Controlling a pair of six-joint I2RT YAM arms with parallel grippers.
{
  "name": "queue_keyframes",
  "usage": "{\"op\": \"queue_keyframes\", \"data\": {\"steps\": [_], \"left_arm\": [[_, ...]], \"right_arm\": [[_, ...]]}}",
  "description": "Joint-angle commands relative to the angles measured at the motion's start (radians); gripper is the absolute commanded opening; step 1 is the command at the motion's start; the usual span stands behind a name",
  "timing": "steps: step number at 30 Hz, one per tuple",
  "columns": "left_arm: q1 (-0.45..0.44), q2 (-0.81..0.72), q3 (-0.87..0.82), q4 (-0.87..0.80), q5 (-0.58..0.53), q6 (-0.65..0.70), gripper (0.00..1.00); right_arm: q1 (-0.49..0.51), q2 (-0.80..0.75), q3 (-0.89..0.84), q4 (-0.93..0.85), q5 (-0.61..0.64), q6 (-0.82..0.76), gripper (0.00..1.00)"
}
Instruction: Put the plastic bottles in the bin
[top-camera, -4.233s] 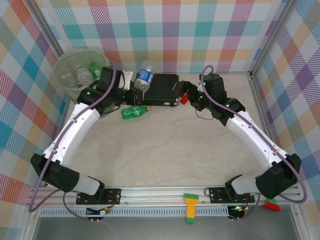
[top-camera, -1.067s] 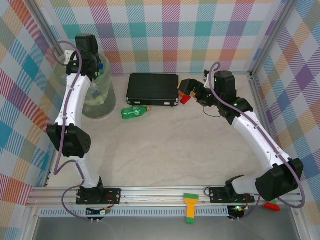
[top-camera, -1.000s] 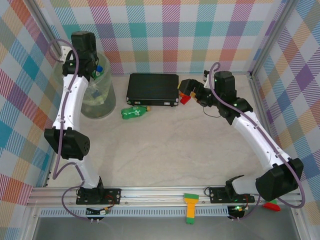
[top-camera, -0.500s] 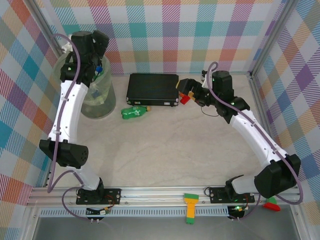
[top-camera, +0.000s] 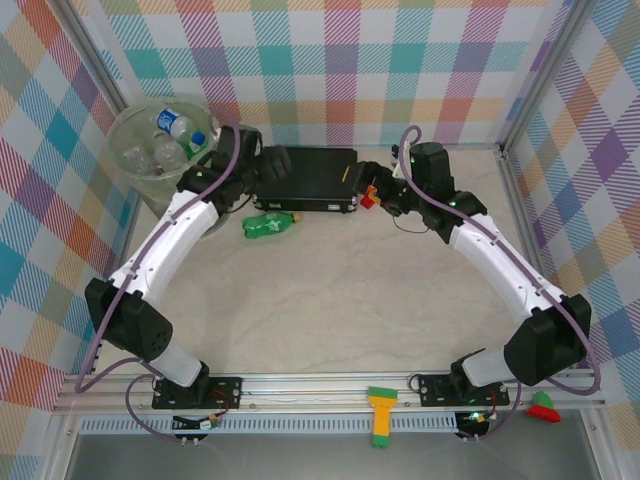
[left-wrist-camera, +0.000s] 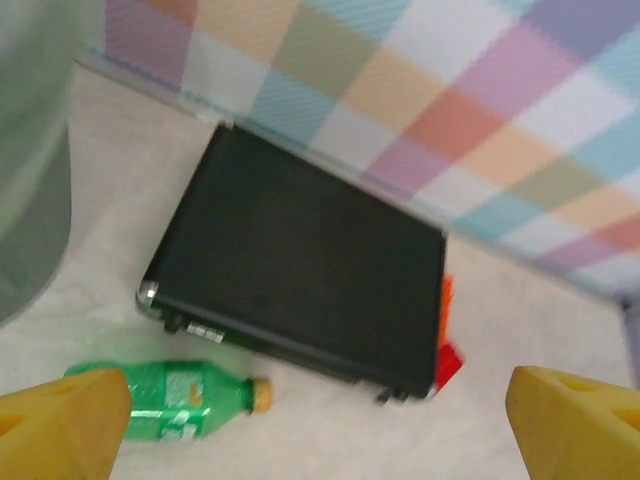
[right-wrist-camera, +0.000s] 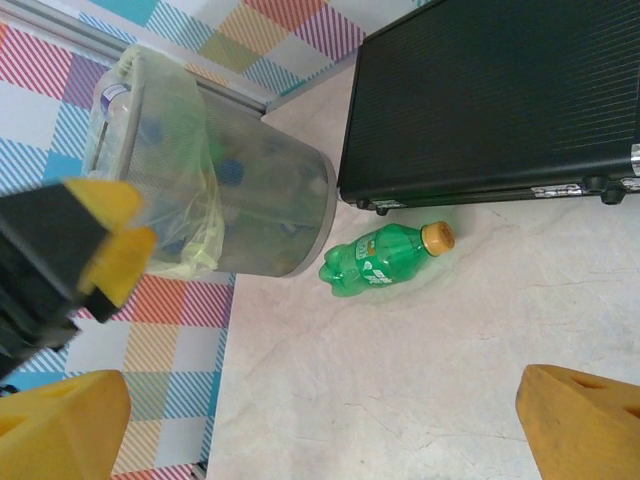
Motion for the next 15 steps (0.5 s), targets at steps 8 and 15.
{"op": "queue_keyframes", "data": {"steps": [8, 15], "left_arm": [[-0.034, 0.12, -0.119, 0.036, -0.04, 0.348, 0.97], [-0.02, 0.263, -0.082, 0.064, -0.089, 0.466, 1.0]], "right_arm": [[0.013, -0.075, 0.028, -0.065, 0.055, -0.018, 0.99], [0.014, -0.109, 0.032, -0.108, 0.084, -0.031, 0.99]]}}
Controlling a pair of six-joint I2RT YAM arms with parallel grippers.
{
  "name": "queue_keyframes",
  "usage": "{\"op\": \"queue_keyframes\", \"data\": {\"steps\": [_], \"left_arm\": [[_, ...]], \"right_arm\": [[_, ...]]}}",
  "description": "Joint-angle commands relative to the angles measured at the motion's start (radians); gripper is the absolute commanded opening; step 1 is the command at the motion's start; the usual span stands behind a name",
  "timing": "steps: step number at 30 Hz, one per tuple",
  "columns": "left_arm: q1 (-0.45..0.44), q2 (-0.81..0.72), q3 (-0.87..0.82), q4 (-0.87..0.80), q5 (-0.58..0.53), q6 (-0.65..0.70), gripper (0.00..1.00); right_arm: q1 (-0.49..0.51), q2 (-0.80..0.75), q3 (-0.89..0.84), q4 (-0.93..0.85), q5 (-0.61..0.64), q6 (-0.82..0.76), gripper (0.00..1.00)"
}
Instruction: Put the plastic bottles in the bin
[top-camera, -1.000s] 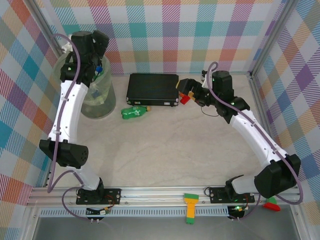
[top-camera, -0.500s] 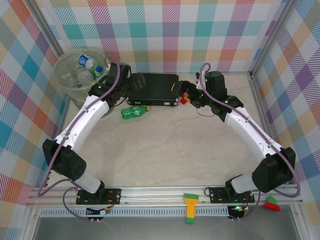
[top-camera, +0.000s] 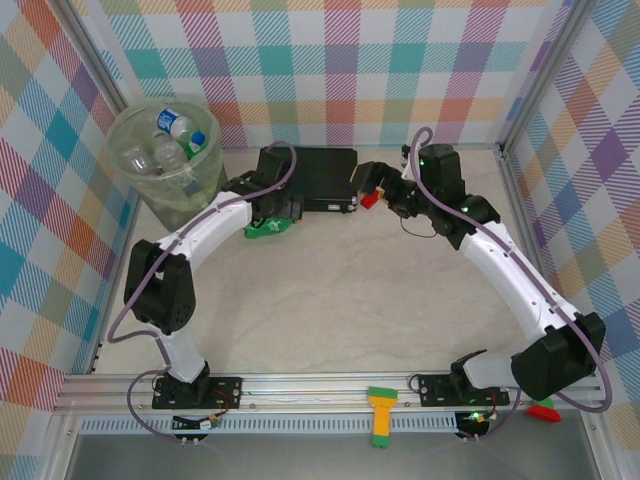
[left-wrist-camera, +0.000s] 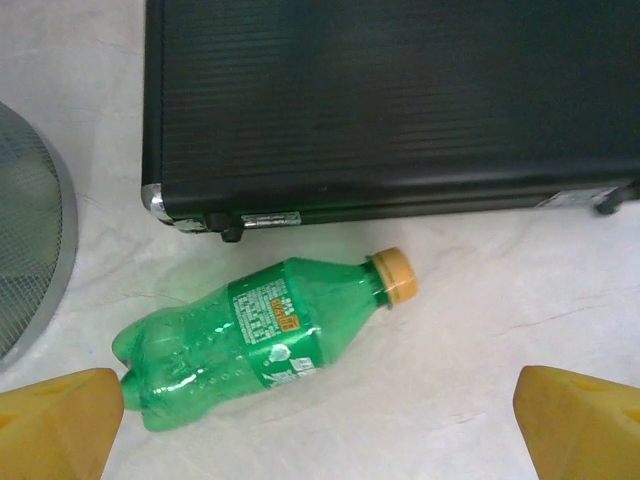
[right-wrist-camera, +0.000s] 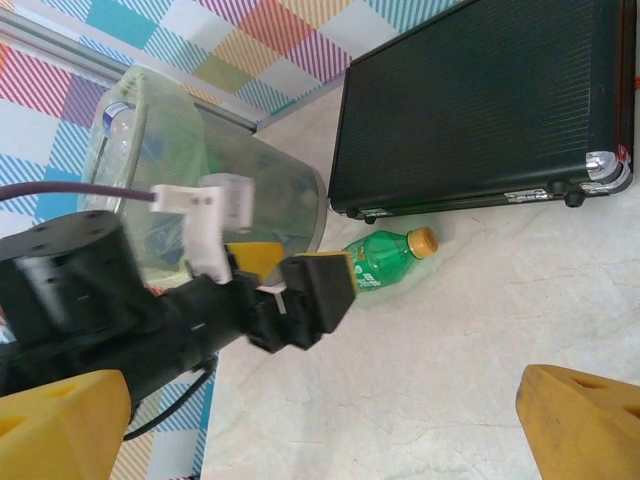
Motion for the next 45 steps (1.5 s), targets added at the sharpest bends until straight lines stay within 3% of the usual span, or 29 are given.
{"op": "queue_keyframes", "data": {"steps": [1, 10, 19, 30, 45], "left_arm": [[0.015, 0.05, 0.033, 0.025, -0.022, 0.096, 1.0], [0.085, 0.173, 0.068, 0.005, 0.078, 0.127, 0.99], [0.109, 0.191, 0.046, -0.028, 0.241, 0.18, 1.0], [0.084, 0.169, -0.019, -0.082, 0.273, 0.207, 1.0], [0.057, 0.215, -0.001, -0.127, 0.255, 0.2, 0.75]], "right_arm": [[0.004, -0.028, 0.032, -0.036, 0.026, -0.028, 0.99], [0.004, -0.05, 0.034, -0.06, 0.047, -0.036, 0.99], [0.004, -0.039, 0.03, -0.047, 0.048, -0.027, 0.99], [0.008, -0.027, 0.023, -0.029, 0.039, -0.016, 0.99], [0.014, -0.053, 0.005, -0.03, 0.048, -0.013, 0.99]]}}
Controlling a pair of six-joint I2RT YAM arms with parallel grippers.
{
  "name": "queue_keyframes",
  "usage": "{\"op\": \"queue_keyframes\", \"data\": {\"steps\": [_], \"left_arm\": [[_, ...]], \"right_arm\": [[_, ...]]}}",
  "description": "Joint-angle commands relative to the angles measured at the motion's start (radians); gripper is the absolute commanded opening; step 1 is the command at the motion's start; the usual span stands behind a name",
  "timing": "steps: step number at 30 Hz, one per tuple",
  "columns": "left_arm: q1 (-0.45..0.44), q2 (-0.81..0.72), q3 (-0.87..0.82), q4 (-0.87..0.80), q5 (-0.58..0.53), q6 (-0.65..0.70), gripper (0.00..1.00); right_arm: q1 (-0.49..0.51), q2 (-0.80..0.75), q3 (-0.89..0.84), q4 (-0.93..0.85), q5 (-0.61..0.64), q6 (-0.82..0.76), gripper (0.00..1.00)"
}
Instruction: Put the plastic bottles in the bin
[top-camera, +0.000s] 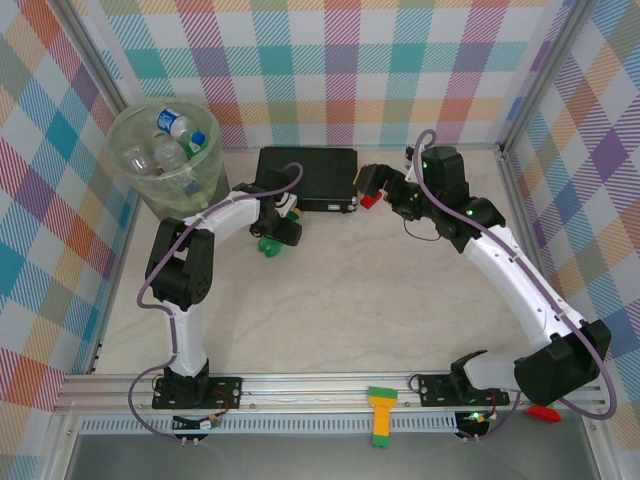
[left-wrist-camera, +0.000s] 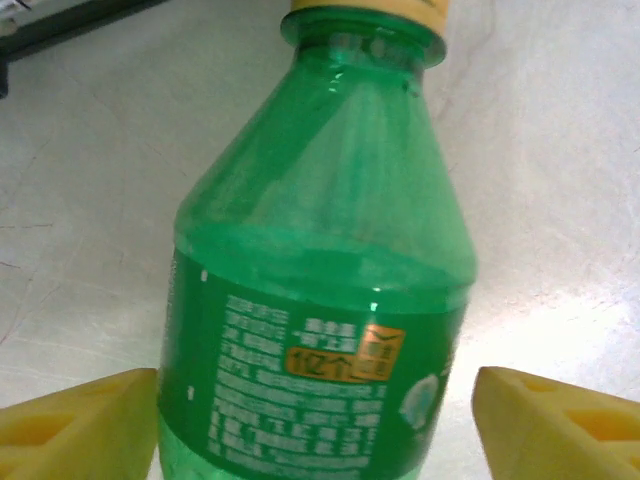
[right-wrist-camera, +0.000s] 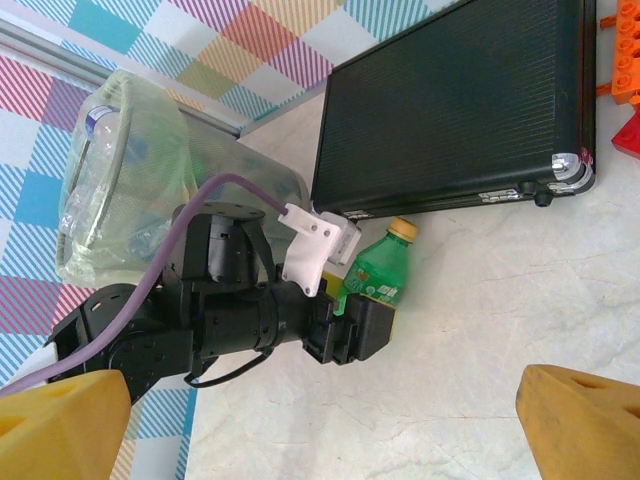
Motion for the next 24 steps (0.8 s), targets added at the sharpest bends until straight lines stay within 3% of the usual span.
{"op": "queue_keyframes", "data": {"steps": [1, 10, 24], "left_arm": [[-0.008, 0.015, 0.01, -0.033, -0.001, 0.001, 0.75], [-0.012, -0.03, 0.019, -0.039, 0.031, -0.048, 0.57], [-0.023, -0.293, 0.085, -0.031, 0.05, -0.25, 0.52]], "right_arm": [[0.01, -0.027, 0.004, 0.014, 0.009, 0.006, 0.99], [0.022, -0.025, 0.003, 0.044, -0.064, -0.014, 0.99], [0.051, -0.016, 0.03, 0.111, -0.131, -0.063, 0.99]]}}
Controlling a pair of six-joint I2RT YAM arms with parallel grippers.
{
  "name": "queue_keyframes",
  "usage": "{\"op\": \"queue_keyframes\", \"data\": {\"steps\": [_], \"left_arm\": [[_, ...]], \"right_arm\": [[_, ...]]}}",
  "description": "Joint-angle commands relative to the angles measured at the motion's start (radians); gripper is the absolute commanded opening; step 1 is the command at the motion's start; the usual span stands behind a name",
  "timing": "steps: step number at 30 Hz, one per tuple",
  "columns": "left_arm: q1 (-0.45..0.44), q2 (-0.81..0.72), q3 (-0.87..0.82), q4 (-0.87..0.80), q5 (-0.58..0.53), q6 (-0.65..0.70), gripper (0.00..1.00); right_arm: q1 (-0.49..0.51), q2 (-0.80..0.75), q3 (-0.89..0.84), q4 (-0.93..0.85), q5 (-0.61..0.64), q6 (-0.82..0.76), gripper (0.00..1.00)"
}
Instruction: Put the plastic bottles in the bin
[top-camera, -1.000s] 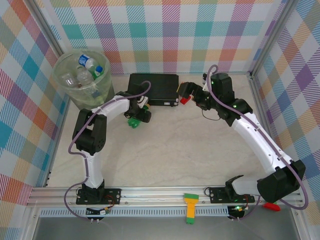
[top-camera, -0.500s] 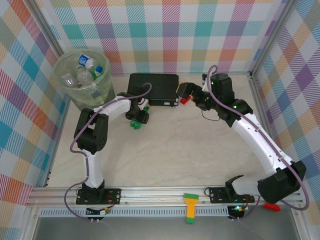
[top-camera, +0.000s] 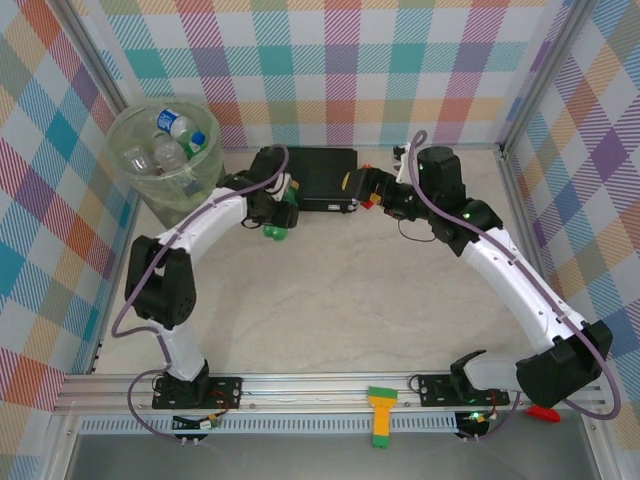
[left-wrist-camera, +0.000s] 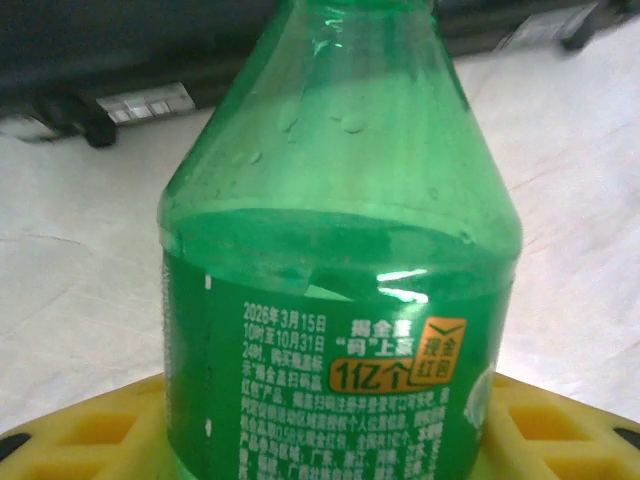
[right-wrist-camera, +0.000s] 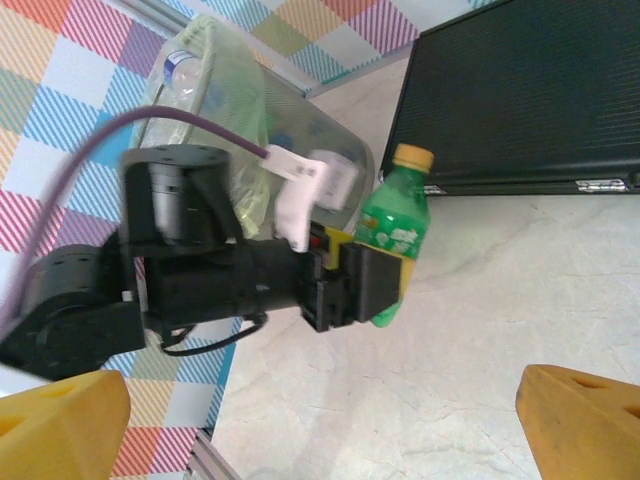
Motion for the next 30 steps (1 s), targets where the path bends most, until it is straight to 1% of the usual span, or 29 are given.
{"op": "queue_keyframes", "data": {"steps": [1, 4, 7, 13, 18, 23, 27, 30], "left_arm": [[-0.007, -0.098, 0.063, -0.01, 0.006, -0.086, 0.52], [-0.004, -0.15, 0.108, -0.019, -0.02, -0.124, 0.52], [0.008, -0.191, 0.158, -0.019, -0.01, -0.164, 0.53], [0.072, -0.216, 0.298, -0.082, 0.007, -0.24, 0.52], [0.16, -0.232, 0.385, -0.129, 0.008, -0.299, 0.51], [0.267, -0.273, 0.378, -0.1, 0.01, -0.382, 0.48], [0.346, -0.289, 0.39, -0.098, -0.012, -0.454, 0.48], [0.386, -0.295, 0.393, -0.087, -0.047, -0.524, 0.48]], "right_arm": [[0.008, -0.004, 0.036, 0.052, -0.023, -0.031, 0.99], [0.01, 0.006, 0.059, 0.058, -0.024, -0.042, 0.99], [0.016, 0.015, 0.074, 0.065, -0.031, -0.05, 0.99], [0.023, 0.039, 0.082, 0.097, -0.048, -0.052, 0.99], [0.029, 0.05, 0.078, 0.124, -0.061, -0.054, 0.99], [0.029, 0.055, 0.065, 0.137, -0.073, -0.058, 0.99], [0.029, 0.06, 0.065, 0.148, -0.088, -0.06, 0.99], [0.029, 0.06, 0.06, 0.158, -0.089, -0.063, 0.99]]}}
